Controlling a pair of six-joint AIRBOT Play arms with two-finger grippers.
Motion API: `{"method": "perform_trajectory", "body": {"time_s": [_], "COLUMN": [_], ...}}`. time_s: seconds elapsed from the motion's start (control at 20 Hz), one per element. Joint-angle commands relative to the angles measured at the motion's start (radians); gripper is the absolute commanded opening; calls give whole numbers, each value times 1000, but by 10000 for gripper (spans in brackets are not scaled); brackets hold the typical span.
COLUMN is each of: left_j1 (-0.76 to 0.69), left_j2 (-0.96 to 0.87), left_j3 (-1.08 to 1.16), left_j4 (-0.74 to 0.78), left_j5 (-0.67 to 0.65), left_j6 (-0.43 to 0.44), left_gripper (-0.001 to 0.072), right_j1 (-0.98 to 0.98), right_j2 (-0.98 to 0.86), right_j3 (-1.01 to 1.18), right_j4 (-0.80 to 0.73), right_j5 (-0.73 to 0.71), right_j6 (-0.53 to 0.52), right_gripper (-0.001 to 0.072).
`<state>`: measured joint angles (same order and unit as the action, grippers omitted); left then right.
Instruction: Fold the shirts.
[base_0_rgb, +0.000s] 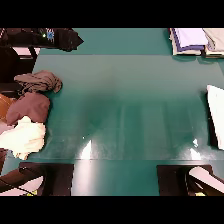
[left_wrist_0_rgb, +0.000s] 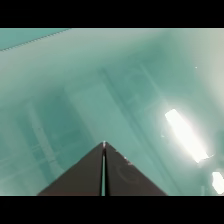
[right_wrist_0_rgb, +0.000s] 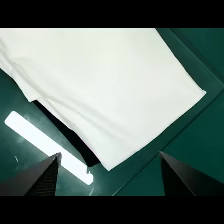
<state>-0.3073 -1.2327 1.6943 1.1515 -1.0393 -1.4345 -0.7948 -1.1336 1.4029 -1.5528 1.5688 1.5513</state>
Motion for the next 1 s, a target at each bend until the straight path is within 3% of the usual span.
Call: {"method": "perform_trajectory", "body": {"time_s": [0.0,0.25,0.5,0.55,0.65,0.75,0.95], "left_j1": [0,0,0,0,0,0,0], "left_j2": [1,1,1,1,1,1,1], "left_j3": [0,0,0,0,0,0,0], "left_j4": [0,-1,-4,-4,-4,-4,-4], "left_j5": [0,8,11,11,11,11,11], "left_j6": [3,2,2,2,2,2,2], "left_gripper": [22,22,22,22,22,22,22], "right_j1": [12,274,724,808,947,1059,1176], "right_j2": [22,23,23,23,22,22,22], "right_j3": [19,124,175,174,174,174,174], "right_j4": [126,464,463,457,457,457,450], "right_j5": [1,-13,-123,-152,-193,-214,-219], "right_j6": [20,19,18,18,18,17,-12], "right_gripper": [713,687,682,641,402,13,17]}}
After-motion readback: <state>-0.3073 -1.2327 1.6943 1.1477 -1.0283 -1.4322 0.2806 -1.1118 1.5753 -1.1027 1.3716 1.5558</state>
